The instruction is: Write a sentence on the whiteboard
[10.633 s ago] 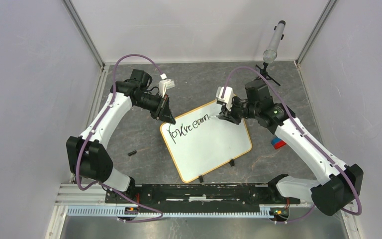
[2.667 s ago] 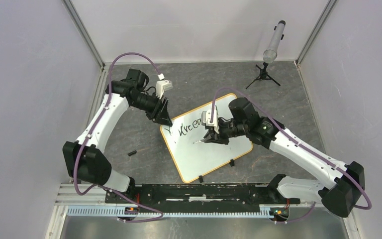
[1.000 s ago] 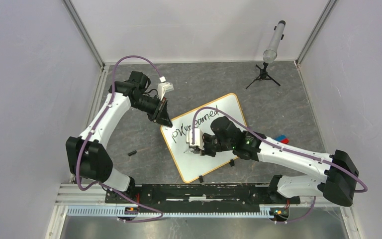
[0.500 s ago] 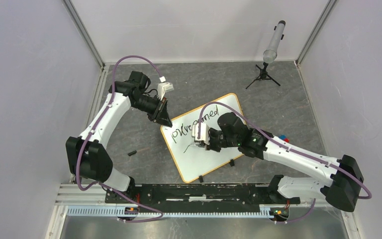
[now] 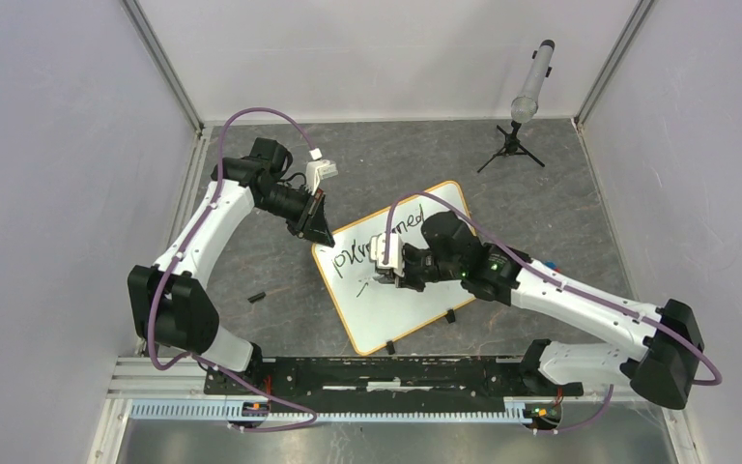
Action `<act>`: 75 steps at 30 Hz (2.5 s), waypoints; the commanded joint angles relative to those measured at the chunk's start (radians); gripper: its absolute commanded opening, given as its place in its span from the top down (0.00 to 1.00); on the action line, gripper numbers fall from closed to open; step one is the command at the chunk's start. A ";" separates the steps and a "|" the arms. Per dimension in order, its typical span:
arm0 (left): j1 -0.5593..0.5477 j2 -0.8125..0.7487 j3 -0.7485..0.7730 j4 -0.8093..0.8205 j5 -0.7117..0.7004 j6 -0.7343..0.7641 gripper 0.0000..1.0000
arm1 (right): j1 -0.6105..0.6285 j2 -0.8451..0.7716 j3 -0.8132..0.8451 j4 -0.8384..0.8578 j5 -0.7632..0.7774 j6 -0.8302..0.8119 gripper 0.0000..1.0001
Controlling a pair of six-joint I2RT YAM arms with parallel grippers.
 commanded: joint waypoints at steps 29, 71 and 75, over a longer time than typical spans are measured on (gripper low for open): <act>-0.001 -0.013 -0.003 0.024 -0.016 0.007 0.98 | 0.013 -0.018 -0.083 -0.041 0.033 -0.038 1.00; -0.001 -0.013 -0.002 0.024 -0.012 0.011 0.98 | -0.016 -0.019 -0.069 -0.059 0.059 -0.020 1.00; -0.001 -0.011 -0.002 0.024 -0.012 0.012 0.98 | -0.013 -0.027 -0.086 -0.062 0.041 -0.014 1.00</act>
